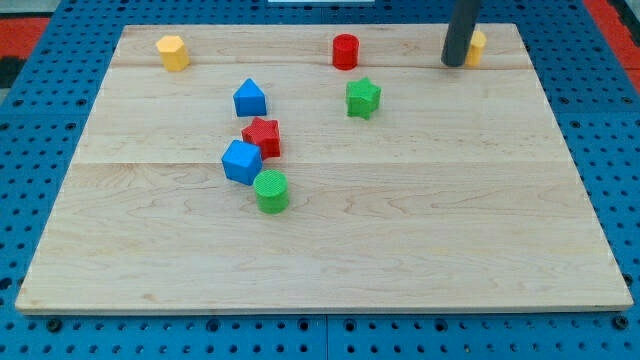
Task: Move your arm towards center
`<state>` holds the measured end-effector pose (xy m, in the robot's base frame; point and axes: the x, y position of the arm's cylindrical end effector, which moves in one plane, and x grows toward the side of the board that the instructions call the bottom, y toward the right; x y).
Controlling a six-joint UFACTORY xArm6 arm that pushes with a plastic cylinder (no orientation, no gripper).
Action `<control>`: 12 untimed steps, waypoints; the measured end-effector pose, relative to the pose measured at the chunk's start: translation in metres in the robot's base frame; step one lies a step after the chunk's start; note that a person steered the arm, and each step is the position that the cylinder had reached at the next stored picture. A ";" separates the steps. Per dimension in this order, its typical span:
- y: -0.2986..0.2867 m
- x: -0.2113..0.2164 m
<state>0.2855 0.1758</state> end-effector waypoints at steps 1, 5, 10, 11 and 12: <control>0.000 0.022; -0.038 0.048; -0.146 0.117; -0.166 0.116; -0.194 0.110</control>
